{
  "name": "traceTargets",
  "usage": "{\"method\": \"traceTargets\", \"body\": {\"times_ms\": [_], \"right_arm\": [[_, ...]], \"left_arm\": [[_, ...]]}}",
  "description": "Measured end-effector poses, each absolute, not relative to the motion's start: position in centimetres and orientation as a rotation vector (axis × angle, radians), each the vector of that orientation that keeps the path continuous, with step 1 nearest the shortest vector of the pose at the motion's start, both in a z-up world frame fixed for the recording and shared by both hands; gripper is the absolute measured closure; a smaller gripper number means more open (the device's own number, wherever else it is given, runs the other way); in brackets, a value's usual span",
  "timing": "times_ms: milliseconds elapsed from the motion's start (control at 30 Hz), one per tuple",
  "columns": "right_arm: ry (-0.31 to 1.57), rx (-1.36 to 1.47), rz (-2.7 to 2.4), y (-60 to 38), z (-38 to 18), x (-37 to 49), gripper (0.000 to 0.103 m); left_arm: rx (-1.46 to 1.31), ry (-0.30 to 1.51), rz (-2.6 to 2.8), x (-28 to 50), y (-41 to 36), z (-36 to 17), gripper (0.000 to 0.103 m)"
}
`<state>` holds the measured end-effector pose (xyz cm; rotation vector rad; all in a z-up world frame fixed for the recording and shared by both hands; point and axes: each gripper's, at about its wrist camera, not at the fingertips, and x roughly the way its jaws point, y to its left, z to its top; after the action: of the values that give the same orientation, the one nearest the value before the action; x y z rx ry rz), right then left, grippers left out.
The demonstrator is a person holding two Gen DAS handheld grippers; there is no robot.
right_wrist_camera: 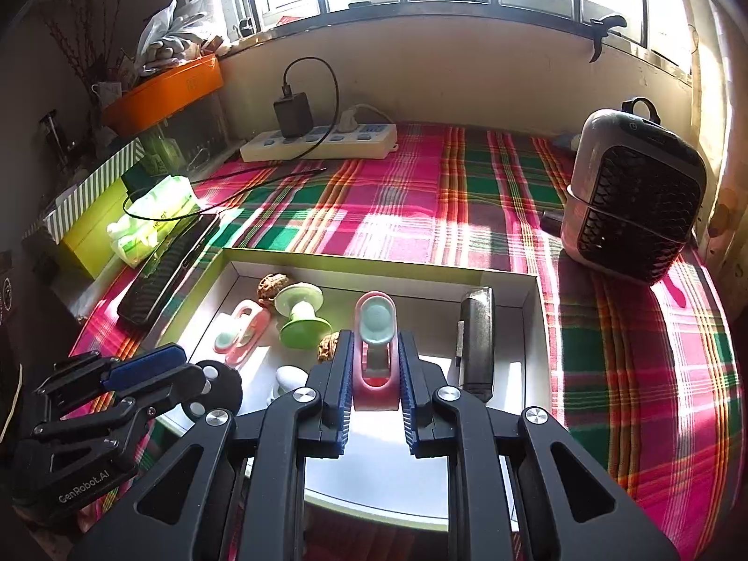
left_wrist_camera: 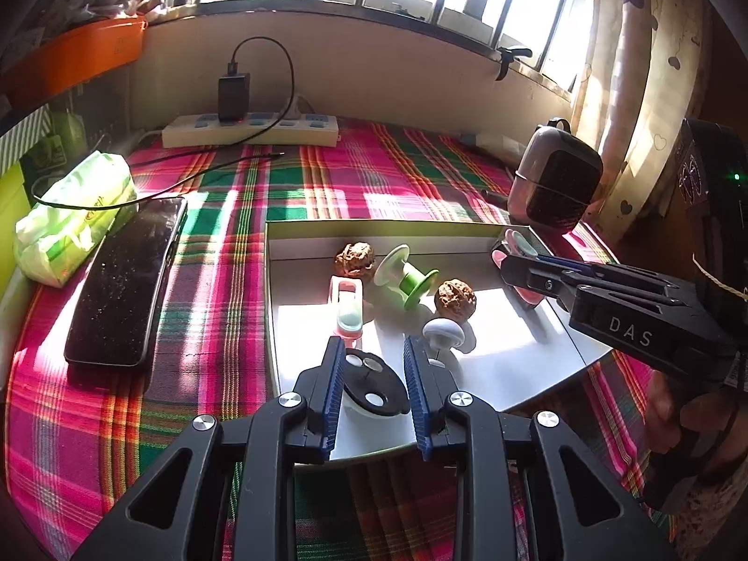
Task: Organize objects
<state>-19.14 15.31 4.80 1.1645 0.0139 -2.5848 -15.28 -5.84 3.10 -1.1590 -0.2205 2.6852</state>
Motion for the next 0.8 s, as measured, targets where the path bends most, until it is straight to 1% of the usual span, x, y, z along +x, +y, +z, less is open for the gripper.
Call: {"method": "traceTargets", "body": {"times_ms": [800], "right_arm": [[0.056, 1.279, -2.487, 13.9, 2.0, -23.9, 0.085]], "left_arm": [[-1.198, -0.203, 2.685, -16.2, -5.7, 2.1, 0.079]]}}
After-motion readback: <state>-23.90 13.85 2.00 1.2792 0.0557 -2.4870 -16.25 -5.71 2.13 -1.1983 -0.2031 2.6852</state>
